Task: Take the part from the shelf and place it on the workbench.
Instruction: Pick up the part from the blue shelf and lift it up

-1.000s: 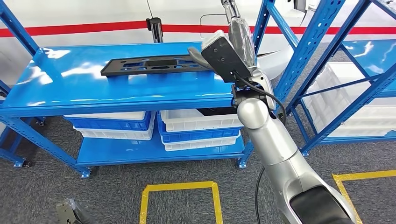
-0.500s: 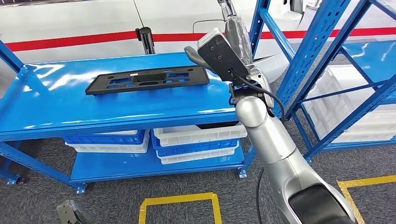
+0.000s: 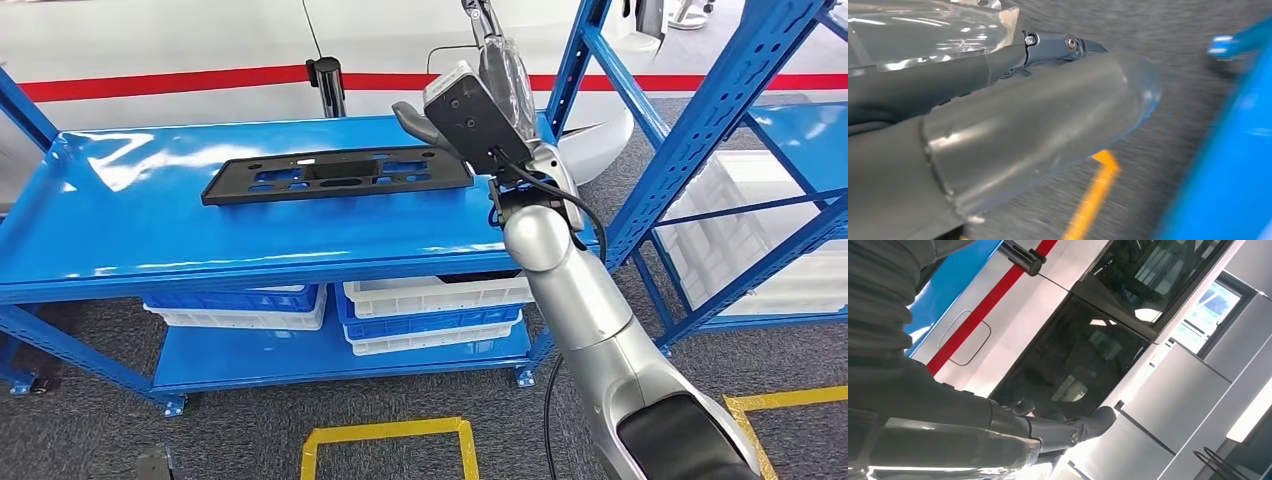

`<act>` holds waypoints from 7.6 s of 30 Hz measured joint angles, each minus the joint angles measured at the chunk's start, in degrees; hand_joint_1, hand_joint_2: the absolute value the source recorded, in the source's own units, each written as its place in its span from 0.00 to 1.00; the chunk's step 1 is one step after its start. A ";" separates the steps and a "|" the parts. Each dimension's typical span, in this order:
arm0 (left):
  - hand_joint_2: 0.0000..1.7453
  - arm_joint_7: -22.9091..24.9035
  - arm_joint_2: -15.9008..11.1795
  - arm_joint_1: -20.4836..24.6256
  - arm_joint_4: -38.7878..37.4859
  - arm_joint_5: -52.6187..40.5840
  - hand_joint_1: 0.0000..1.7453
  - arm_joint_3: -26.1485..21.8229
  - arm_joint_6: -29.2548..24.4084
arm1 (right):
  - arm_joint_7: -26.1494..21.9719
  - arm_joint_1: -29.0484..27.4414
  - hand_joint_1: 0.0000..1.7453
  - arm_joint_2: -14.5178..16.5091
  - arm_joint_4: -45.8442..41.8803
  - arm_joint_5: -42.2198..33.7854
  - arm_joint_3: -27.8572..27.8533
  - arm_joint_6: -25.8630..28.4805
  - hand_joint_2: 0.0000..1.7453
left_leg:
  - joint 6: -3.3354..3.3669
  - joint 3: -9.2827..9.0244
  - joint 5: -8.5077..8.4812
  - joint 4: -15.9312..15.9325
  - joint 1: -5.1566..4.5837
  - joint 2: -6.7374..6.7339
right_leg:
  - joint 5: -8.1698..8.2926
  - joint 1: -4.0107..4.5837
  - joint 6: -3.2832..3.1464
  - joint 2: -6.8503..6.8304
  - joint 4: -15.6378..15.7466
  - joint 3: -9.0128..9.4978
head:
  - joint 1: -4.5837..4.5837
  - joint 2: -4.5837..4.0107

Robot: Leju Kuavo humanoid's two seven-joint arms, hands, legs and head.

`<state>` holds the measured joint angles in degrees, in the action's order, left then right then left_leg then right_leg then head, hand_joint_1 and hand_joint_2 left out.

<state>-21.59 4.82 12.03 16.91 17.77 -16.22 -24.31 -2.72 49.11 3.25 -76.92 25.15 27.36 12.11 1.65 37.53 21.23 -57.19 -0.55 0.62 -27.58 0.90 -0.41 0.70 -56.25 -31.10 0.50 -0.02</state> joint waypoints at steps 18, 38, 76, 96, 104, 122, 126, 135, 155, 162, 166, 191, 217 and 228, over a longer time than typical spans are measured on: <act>0.00 5.76 -0.19 -1.78 -2.39 -1.16 0.00 1.40 -1.75 | -0.15 -0.23 0.00 0.01 0.29 -0.08 0.14 -0.11 1.00 | 0.17 -0.01 -0.01 -0.03 0.03 0.17 | 0.09 -0.21 0.63 -0.03 0.02 0.40 | 0.01 0.00; 0.00 1.33 -0.37 -3.33 -2.79 3.68 0.00 -1.43 1.45 | -0.17 -0.62 0.00 -0.01 0.16 -0.08 0.22 -0.44 1.00 | -0.03 0.02 0.12 -0.01 0.39 0.09 | -0.02 -0.31 0.53 -0.03 0.02 0.33 | 0.01 0.00; 0.00 -1.05 -0.34 -4.79 -2.79 5.61 0.00 -4.80 2.22 | 0.00 0.78 0.00 0.97 1.41 -2.50 1.51 -3.03 1.00 | -2.41 6.89 4.85 -13.72 1.84 -0.47 | -1.99 -1.83 -0.34 -0.28 -0.48 2.76 | 0.32 -0.01; 0.00 11.90 0.11 -5.02 -4.02 -0.77 0.00 -2.56 3.50 | -0.19 -2.84 0.00 2.29 9.15 6.03 10.13 -3.06 1.00 | -0.05 -3.58 4.15 -0.14 0.76 0.55 | 2.99 -2.47 3.56 -0.72 -1.50 -4.13 | 0.04 -0.01; 0.00 13.61 0.25 -5.26 -4.29 -1.75 0.00 -0.66 2.65 | -0.26 -4.60 0.00 3.88 10.67 7.64 13.96 -3.00 1.00 | -0.10 -4.07 4.49 0.17 1.36 0.05 | 2.75 -1.71 2.10 -0.18 -1.45 -3.86 | 0.11 -0.01; 0.00 25.23 0.14 -7.37 -5.59 -9.16 0.00 5.93 -3.14 | -0.08 -11.72 0.00 8.02 12.60 18.02 26.18 -8.11 1.00 | -1.30 -4.20 4.66 0.20 1.22 -0.07 | 2.66 -1.65 2.01 -0.18 -1.36 -3.67 | 0.06 0.00; 0.00 25.69 0.15 -7.54 -5.61 -9.09 0.00 6.23 -3.37 | 0.01 -11.86 0.00 9.76 13.78 18.73 28.32 -9.14 1.00 | -1.30 -4.24 4.67 0.20 1.19 -0.08 | 2.65 -1.66 2.01 -0.18 -1.35 -3.65 | 0.07 -0.01; 0.00 23.63 0.16 -7.65 -5.61 -7.69 0.00 5.90 -3.34 | 0.15 -10.99 0.00 13.49 22.26 20.85 29.15 -5.97 1.00 | -1.30 -4.30 4.66 0.20 1.18 -0.09 | 2.66 -1.67 2.00 -0.18 -1.35 -3.62 | 0.07 -0.01; 0.00 19.49 0.13 -7.84 -5.61 -10.96 0.00 5.66 -2.64 | 11.10 -4.18 0.55 12.20 42.44 37.98 15.10 6.59 1.00 | -1.29 -4.36 4.66 0.18 1.12 -0.09 | 2.68 -1.83 2.02 -0.16 -1.35 -3.57 | 0.07 0.01; 0.00 19.54 0.05 -7.77 -5.61 -12.23 0.00 5.66 -2.69 | 11.73 -4.30 1.00 10.86 44.28 41.36 11.90 8.57 1.00 | -1.29 -4.39 4.66 0.18 1.11 -0.09 | 2.68 -1.83 2.02 -0.16 -1.35 -3.55 | 0.06 -0.01; 0.00 18.58 0.00 -7.71 -5.59 -12.31 0.00 5.65 -2.97 | 10.54 -5.12 1.00 10.28 44.16 41.70 9.69 9.99 1.00 | -1.29 -4.41 4.66 0.18 1.09 -0.10 | 2.68 -1.83 2.02 -0.16 -1.35 -3.55 | 0.06 -0.01; 0.00 1.09 0.03 -6.75 -5.14 -10.64 0.00 1.34 6.58 | 0.19 -18.93 1.00 4.81 -3.09 32.35 0.20 6.57 1.00 | -1.28 -4.34 4.68 0.17 1.10 -0.10 | 2.67 -1.84 2.03 -0.13 -1.34 -3.61 | 0.07 0.00; 1.00 -1.14 1.54 -6.55 -5.04 -11.97 0.00 0.83 24.18 | -6.30 -22.49 1.00 -4.85 -34.22 2.84 -2.43 2.52 1.00 | -1.23 -4.26 4.82 0.10 1.07 -0.11 | 2.69 -1.98 2.06 -0.11 -1.26 -3.56 | 0.77 -0.01; 1.00 0.59 2.05 -7.86 -5.14 -12.53 0.00 -0.10 23.19 | -0.46 -21.62 1.00 -4.52 -25.05 0.93 -2.39 -3.88 1.00 | 0.67 -7.16 2.04 5.08 2.10 -0.51 | -2.50 -2.64 3.64 -0.60 -14.27 -9.11 | 0.81 -0.01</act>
<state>-20.99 6.87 4.16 11.76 5.25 -16.32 -1.12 -3.18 27.49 -1.28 -101.97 26.07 24.97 8.23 2.32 30.37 23.28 -52.11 1.55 0.11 -30.09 -1.73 3.23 0.10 -70.52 -40.21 1.31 -0.02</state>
